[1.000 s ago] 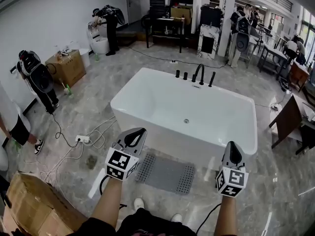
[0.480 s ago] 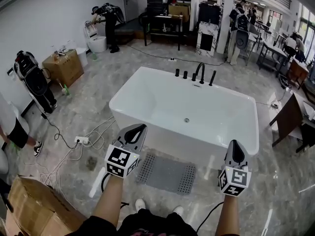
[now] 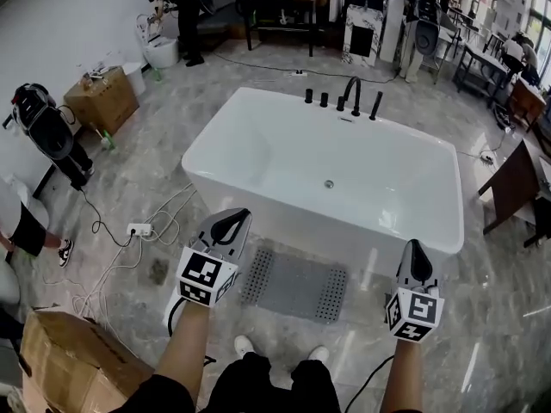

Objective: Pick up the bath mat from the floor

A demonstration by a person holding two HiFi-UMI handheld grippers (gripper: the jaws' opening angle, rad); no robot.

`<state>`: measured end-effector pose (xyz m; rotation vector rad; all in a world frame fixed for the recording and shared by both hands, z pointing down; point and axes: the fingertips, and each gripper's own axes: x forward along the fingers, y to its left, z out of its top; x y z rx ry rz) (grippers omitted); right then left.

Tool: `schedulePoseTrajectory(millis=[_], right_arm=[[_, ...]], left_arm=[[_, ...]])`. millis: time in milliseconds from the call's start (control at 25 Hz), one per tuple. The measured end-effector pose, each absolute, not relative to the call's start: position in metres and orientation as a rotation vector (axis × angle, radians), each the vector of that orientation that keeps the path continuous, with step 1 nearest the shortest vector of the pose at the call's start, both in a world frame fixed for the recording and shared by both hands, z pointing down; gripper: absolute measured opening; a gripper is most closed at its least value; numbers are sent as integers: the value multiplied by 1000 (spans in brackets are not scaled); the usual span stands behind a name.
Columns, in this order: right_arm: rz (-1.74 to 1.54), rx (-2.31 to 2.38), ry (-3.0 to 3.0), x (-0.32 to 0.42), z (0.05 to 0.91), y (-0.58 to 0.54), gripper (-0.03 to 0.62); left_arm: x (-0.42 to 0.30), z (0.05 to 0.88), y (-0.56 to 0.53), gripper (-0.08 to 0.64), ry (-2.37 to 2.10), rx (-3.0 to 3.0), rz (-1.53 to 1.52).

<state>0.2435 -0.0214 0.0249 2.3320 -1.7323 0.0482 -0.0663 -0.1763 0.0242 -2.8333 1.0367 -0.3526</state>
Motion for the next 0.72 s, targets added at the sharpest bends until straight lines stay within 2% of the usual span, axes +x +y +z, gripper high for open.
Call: schedulePoseTrajectory(millis=[320, 720], right_arm=[[186, 2253, -1711, 246, 171, -34, 23], [274, 2192, -1683, 259, 382, -51, 23]], left_arm=[[-68, 162, -195, 14, 1075, -2874, -454], [-66, 379, -212, 14, 1115, -2897, -548]])
